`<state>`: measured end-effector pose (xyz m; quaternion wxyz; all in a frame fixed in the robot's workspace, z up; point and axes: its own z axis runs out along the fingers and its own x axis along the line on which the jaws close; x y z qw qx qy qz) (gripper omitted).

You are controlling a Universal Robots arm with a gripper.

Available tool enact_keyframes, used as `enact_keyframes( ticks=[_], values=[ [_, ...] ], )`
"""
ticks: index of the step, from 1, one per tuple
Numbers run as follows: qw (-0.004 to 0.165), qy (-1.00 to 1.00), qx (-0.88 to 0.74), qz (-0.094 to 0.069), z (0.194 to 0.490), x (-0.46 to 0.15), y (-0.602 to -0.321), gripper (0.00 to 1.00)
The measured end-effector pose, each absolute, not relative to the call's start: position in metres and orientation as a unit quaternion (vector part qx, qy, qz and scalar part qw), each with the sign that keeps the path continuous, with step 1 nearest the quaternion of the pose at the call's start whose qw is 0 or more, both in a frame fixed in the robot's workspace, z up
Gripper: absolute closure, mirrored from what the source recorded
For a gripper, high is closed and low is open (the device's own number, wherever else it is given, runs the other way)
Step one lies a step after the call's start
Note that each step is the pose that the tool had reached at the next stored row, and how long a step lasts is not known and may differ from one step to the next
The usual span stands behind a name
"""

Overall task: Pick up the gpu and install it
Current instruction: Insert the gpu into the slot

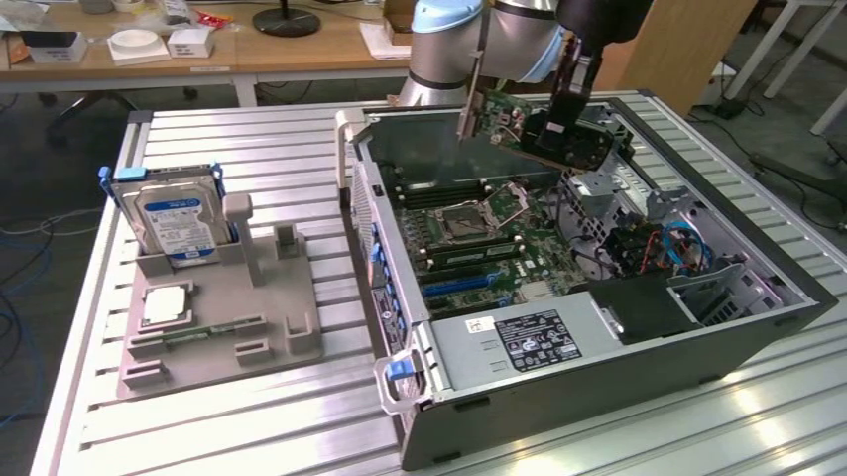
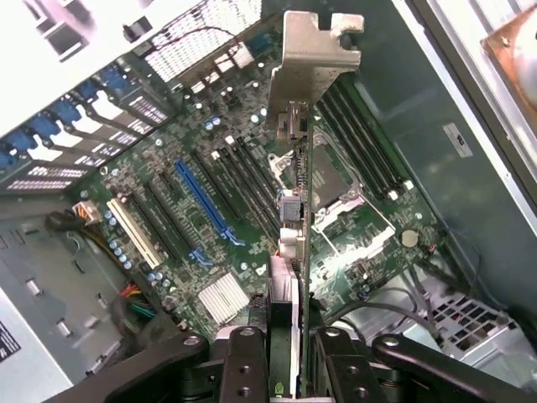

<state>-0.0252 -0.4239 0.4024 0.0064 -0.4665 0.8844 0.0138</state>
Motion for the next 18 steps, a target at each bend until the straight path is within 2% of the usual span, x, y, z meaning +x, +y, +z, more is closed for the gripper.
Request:
enact_keyframes(
  ticks=[18],
  values=[
    [0.005,0.834,-0.551,0.014,0.4024,-0.0253,-0.4239,0.73]
  ],
)
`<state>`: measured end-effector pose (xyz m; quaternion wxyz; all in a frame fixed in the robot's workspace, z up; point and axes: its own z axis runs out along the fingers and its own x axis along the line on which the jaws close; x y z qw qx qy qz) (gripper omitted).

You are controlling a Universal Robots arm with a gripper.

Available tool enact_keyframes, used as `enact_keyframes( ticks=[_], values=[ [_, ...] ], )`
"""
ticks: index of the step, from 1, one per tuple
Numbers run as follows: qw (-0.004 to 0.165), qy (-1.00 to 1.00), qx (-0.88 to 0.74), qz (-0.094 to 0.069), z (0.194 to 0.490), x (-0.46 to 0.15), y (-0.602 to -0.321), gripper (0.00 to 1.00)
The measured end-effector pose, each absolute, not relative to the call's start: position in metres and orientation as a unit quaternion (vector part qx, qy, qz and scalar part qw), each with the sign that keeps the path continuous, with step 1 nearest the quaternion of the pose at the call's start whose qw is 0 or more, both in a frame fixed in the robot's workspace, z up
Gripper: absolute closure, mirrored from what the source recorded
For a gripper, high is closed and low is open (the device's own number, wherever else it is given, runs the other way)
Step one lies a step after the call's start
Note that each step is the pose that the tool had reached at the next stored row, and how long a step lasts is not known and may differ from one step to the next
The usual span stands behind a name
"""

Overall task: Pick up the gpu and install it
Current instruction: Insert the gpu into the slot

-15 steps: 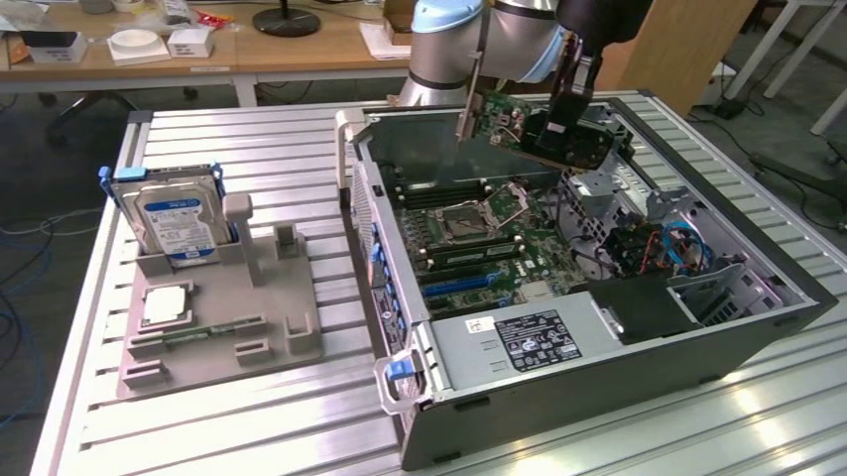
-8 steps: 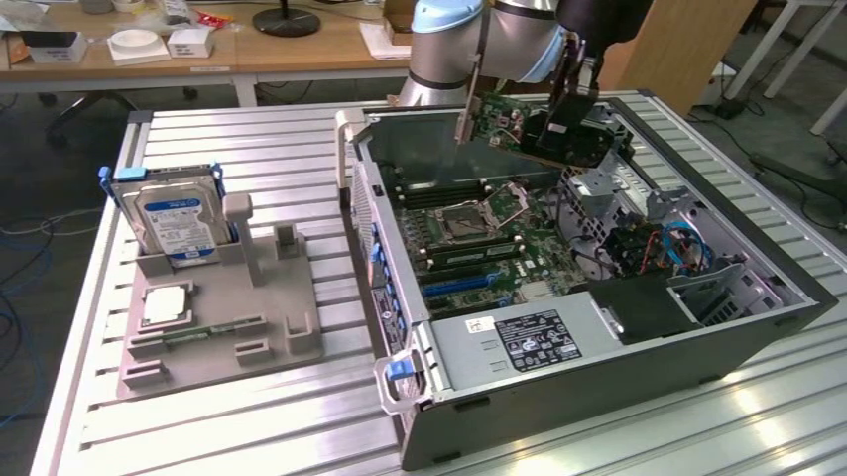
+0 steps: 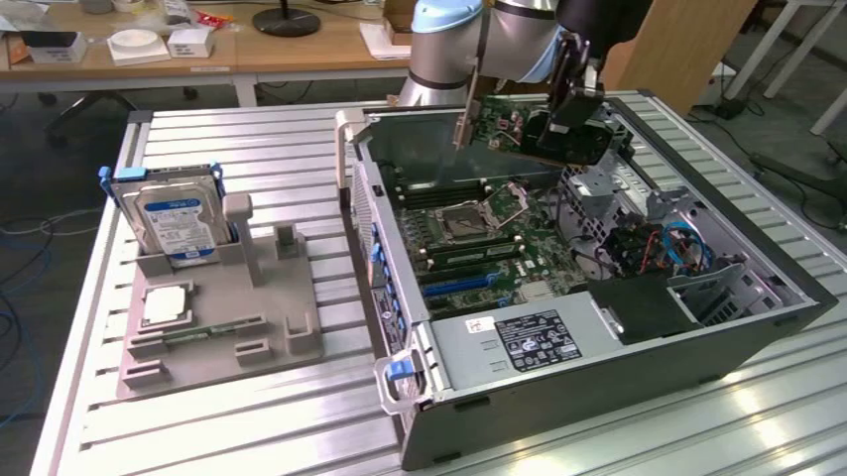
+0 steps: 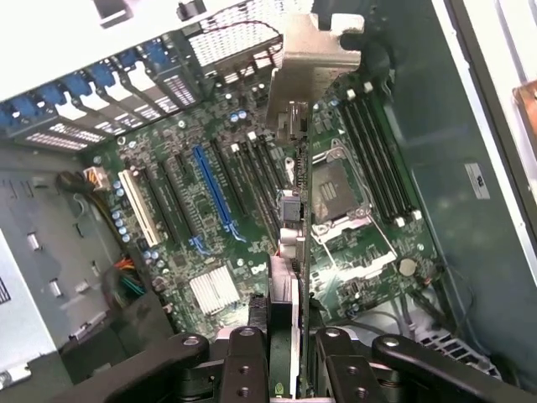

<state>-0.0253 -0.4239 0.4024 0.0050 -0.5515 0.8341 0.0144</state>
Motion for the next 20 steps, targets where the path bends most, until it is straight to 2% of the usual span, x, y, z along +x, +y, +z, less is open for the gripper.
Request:
enact_keyframes(
  ticks=[20],
  values=[
    [0.003,0.77,-0.638,0.015,0.4024,-0.0253,-0.4239,0.73]
  ],
)
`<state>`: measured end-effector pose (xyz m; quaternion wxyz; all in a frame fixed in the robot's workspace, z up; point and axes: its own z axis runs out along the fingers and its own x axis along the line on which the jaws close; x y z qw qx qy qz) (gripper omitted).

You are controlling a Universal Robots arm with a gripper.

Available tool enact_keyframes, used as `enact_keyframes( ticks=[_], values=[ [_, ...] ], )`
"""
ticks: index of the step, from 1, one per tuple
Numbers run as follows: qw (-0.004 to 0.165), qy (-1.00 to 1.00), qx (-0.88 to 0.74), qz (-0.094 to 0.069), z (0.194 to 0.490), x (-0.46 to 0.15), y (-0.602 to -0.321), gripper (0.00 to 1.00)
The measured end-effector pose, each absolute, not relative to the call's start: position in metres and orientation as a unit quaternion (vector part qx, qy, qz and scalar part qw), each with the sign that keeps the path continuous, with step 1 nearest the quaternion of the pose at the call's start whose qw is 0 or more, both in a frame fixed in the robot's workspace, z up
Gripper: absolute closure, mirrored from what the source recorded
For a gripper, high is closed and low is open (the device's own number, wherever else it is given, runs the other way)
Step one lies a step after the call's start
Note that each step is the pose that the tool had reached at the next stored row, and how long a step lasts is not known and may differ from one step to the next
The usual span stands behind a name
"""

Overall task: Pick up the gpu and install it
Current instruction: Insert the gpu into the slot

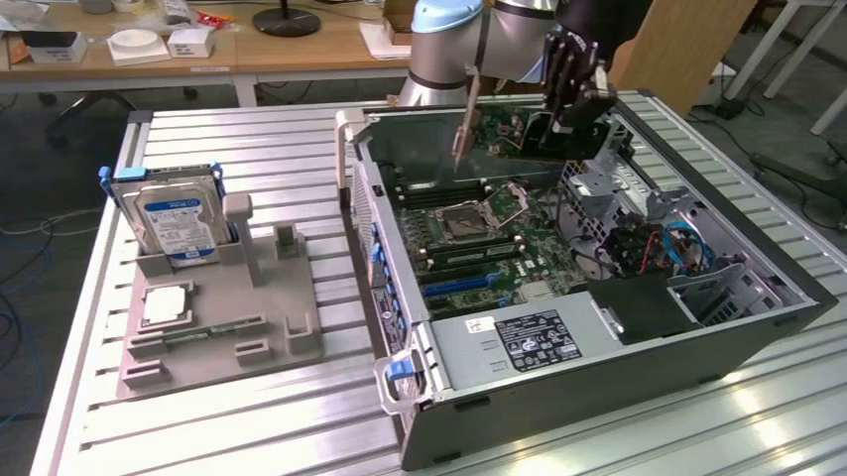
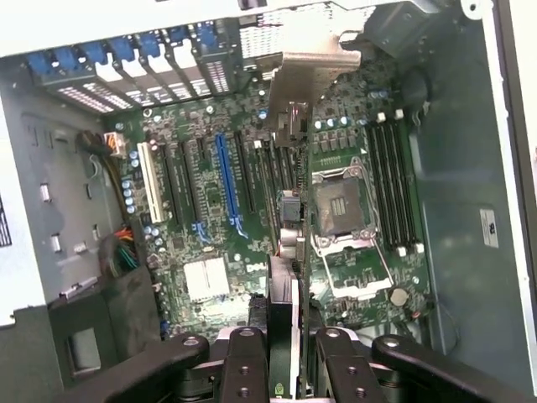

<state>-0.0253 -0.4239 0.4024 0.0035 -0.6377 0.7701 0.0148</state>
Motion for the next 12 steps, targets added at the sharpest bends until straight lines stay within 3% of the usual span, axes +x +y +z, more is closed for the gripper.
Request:
enact_keyframes(
  ticks=[12],
  values=[
    [0.003,0.728,-0.686,0.015,0.4024,-0.0252,-0.4239,0.73]
  ],
)
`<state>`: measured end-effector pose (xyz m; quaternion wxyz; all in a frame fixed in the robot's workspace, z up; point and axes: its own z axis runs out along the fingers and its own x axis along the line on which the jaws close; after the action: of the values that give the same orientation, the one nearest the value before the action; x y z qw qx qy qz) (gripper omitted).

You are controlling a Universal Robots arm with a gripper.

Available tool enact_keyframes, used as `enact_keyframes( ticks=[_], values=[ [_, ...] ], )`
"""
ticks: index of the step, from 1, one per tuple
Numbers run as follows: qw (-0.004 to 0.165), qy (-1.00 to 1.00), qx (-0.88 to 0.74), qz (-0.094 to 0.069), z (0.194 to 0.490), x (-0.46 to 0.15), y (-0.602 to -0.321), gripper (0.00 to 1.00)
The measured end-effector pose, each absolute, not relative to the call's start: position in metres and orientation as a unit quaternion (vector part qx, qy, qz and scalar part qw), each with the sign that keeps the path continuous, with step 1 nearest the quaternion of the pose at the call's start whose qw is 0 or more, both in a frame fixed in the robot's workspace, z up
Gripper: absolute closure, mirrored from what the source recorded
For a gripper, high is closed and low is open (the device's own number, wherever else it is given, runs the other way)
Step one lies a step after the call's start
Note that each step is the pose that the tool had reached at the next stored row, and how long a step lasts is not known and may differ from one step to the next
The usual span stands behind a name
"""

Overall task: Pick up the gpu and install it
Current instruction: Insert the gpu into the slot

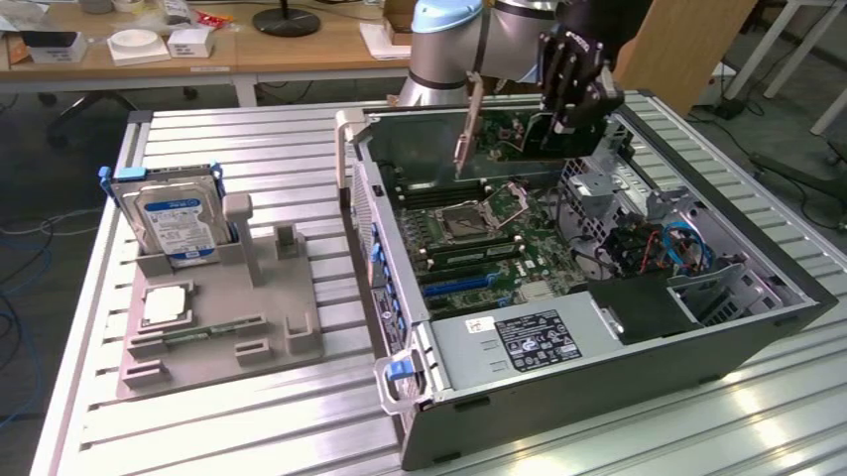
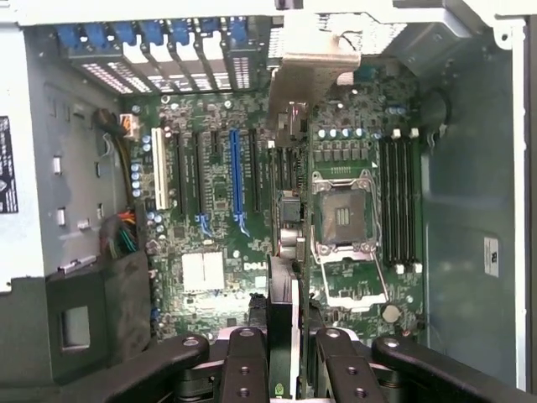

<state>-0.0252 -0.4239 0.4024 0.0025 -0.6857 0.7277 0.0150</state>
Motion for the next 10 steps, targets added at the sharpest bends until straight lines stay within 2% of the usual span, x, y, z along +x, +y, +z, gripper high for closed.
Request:
enact_keyframes(
  ticks=[10],
  values=[
    [0.002,0.69,-0.724,0.015,0.4025,-0.0252,-0.4239,0.73]
  ],
)
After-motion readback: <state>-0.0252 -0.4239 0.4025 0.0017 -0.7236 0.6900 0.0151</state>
